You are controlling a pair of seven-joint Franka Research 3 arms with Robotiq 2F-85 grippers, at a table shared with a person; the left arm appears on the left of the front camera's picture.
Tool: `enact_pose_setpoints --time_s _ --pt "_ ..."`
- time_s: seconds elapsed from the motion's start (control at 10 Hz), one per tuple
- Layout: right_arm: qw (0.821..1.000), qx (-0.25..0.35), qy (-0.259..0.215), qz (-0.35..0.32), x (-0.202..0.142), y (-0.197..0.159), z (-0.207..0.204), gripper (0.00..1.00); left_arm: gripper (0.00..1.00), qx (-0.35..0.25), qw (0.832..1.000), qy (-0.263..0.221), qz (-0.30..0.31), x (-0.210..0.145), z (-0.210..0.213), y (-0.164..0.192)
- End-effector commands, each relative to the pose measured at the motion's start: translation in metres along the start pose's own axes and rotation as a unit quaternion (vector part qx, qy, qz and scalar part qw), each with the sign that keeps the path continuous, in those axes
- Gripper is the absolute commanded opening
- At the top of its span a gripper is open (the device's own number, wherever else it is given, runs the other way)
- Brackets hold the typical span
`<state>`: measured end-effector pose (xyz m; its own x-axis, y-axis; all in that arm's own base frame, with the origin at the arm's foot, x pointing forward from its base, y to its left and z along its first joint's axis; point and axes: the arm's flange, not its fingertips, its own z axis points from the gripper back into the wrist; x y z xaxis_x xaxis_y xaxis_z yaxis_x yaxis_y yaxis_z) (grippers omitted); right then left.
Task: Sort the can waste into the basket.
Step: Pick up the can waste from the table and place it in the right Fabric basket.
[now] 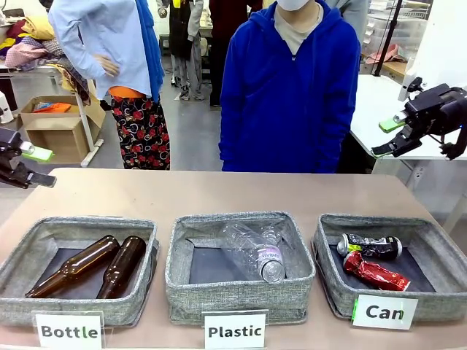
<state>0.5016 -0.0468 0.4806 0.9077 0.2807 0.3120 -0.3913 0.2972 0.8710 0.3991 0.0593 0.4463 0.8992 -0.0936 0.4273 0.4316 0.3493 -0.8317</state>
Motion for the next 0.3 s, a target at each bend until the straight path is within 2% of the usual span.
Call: enact_pose_setpoints --time_s 0.0,0.2 --pt "1.0 0.001 0.004 0.011 0.0022 0.0027 0.0025 1.0 1.0 0.001 1.0 0.006 -0.003 -0.003 0.0 -0.0028" --pt "1.0 0.001 0.004 0.011 0.0022 0.0027 0.0025 1.0 1.0 0.001 1.0 0.006 -0.003 -0.003 0.0 -0.0028"
